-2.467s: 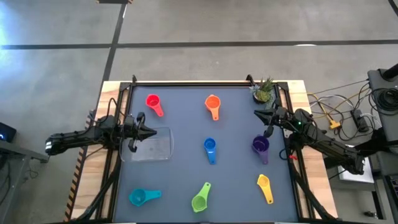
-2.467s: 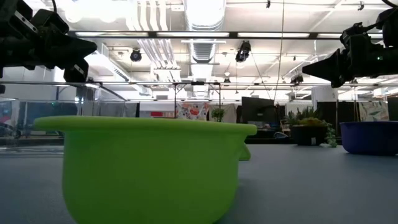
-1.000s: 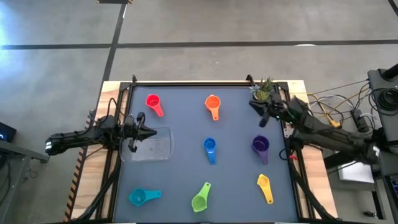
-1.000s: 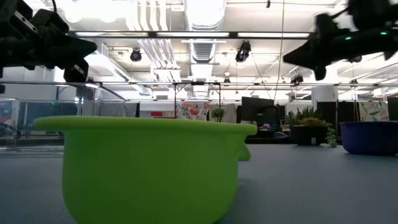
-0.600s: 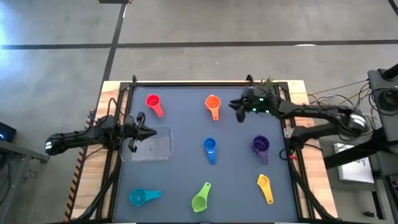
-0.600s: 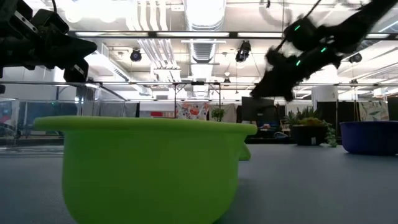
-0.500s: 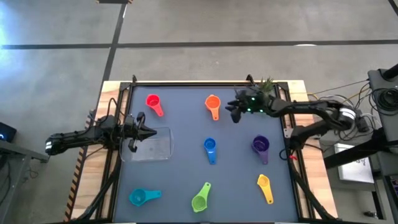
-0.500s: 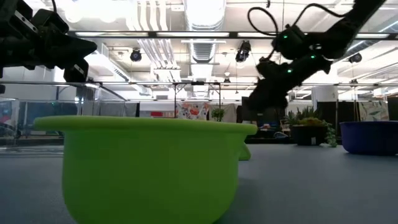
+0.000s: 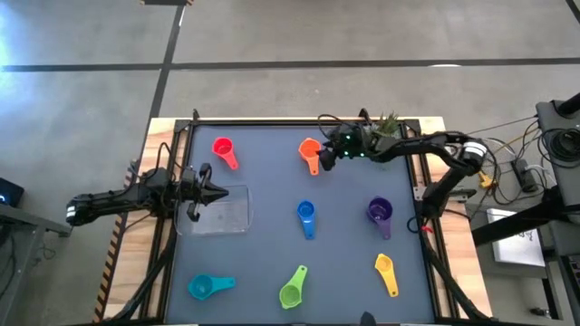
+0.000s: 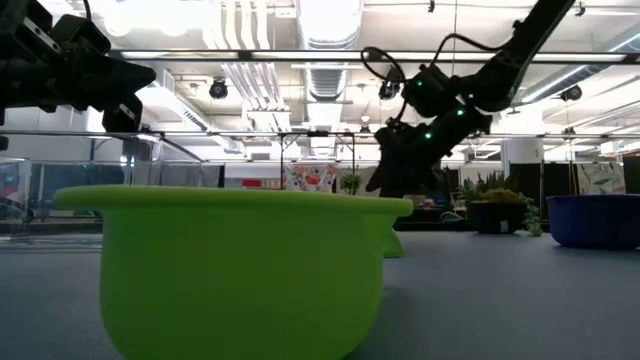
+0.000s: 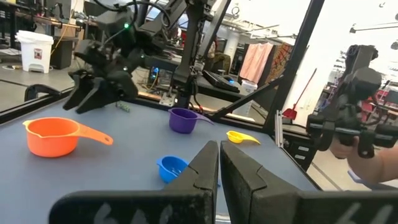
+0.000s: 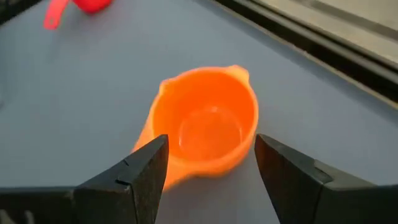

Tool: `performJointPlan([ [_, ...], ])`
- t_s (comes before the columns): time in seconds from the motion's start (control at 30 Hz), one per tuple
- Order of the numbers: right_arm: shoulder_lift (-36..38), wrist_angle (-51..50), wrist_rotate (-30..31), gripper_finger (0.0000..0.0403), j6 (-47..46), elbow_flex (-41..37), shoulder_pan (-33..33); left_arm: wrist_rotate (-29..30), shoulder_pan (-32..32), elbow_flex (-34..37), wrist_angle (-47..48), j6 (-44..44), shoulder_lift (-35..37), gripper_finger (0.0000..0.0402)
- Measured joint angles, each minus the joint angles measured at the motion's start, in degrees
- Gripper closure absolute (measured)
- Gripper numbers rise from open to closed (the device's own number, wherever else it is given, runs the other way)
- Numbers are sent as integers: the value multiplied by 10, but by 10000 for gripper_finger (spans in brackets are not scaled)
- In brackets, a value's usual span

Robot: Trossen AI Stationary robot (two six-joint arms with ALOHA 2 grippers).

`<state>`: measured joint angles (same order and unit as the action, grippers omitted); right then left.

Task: Nest measuring cups in basket
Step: Stack the orange measuring cup on top of the violet measuring cup

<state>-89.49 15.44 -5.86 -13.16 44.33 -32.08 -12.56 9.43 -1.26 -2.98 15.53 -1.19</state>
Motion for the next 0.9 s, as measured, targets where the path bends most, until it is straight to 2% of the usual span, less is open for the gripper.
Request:
performJointPlan([
  [0.3, -77, 1, 1, 180, -5, 47, -7, 0, 0, 0, 0, 0, 0, 402],
  [0.5, -101, -10, 1, 204, -10, 67, -10, 0, 0, 0, 0, 0, 0, 402],
  [0.63, -99, -34, 15, 249, -5, 74, -10, 0, 0, 0, 0, 0, 0, 402],
  [0.87, -80, -49, 15, 378, 20, 73, -10, 0, 0, 0, 0, 0, 0, 402],
  [0.9, -75, -56, 15, 384, 22, 73, -10, 0, 0, 0, 0, 0, 0, 402],
])
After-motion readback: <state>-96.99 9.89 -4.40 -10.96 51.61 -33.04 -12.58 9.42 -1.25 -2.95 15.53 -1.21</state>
